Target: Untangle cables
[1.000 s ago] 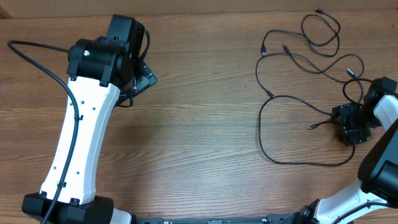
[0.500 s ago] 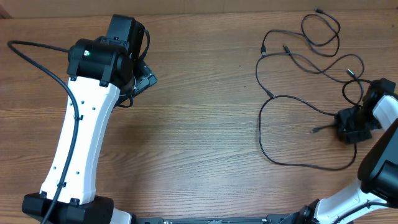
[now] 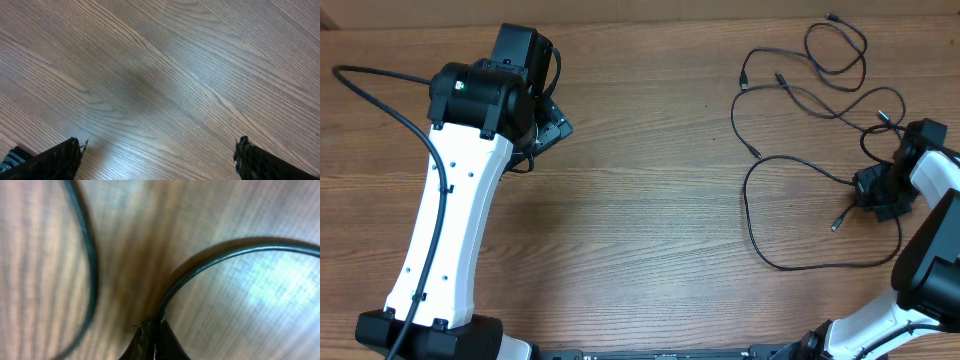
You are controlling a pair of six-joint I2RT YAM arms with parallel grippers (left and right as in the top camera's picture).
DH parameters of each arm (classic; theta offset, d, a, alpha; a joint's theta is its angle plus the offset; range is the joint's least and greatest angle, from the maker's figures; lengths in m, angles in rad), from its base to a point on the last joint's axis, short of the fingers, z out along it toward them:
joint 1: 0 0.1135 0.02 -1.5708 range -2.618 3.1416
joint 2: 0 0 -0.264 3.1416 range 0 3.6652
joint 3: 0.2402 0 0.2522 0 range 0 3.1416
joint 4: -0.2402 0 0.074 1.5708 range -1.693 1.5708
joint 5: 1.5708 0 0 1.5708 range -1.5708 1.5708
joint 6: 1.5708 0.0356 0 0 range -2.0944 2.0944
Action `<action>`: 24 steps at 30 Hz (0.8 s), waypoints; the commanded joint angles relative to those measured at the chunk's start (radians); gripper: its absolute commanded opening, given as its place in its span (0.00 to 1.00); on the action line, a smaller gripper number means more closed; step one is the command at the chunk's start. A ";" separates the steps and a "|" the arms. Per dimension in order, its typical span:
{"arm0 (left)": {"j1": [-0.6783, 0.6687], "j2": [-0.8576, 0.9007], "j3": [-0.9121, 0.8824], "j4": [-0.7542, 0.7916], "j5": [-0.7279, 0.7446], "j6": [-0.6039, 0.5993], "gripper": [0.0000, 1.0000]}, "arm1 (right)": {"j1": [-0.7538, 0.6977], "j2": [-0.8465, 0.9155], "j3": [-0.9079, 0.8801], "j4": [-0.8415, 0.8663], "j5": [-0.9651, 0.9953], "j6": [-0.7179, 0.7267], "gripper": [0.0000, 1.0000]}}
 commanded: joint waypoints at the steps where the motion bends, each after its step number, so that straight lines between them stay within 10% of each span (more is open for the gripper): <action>1: -0.002 0.008 -0.005 -0.002 0.003 0.012 1.00 | 0.002 -0.011 -0.018 0.032 -0.023 -0.053 0.04; 24: -0.002 0.008 -0.005 0.002 0.003 0.012 1.00 | 0.014 -0.012 -0.007 -0.079 -0.054 -0.259 0.04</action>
